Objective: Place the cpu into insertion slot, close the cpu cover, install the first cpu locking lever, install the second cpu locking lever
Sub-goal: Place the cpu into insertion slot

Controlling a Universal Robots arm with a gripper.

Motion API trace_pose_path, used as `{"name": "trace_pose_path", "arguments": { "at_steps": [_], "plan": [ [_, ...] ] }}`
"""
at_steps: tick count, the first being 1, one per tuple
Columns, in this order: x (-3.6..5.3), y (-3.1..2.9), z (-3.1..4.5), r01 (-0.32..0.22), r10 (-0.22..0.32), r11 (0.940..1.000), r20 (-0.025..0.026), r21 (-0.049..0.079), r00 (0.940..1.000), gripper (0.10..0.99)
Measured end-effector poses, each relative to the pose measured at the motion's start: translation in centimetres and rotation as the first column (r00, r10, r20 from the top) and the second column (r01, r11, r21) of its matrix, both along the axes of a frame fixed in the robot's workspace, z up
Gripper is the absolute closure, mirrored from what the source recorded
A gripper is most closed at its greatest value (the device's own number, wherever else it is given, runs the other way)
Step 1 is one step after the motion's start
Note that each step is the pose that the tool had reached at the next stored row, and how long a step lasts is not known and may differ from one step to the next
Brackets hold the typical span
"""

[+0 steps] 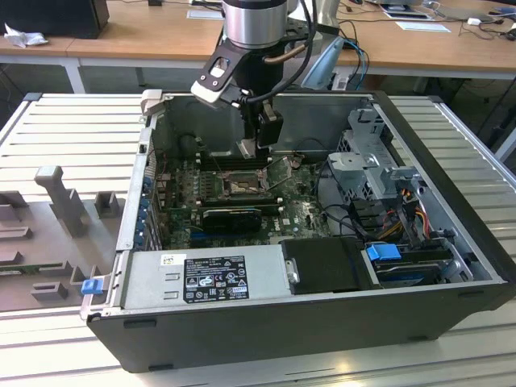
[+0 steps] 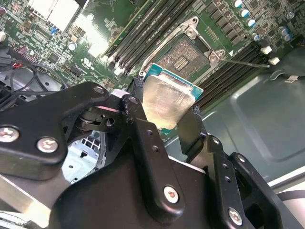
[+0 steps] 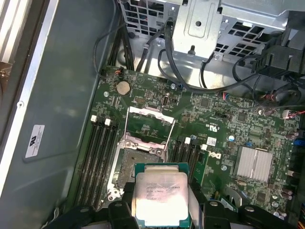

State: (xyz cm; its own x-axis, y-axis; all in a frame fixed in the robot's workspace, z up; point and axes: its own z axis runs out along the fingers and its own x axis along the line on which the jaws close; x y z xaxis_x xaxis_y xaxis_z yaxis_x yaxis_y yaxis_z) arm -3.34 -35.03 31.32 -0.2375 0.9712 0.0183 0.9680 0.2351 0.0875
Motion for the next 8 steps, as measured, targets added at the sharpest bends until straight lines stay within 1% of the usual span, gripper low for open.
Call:
{"name": "trace_pose_path", "arguments": {
  "at_steps": [8],
  "plan": [
    [0.0, 0.0, -0.88, 0.0, 0.0, 1.0, -0.0001, 0.0, 1.0, 0.561]
  ]
}}
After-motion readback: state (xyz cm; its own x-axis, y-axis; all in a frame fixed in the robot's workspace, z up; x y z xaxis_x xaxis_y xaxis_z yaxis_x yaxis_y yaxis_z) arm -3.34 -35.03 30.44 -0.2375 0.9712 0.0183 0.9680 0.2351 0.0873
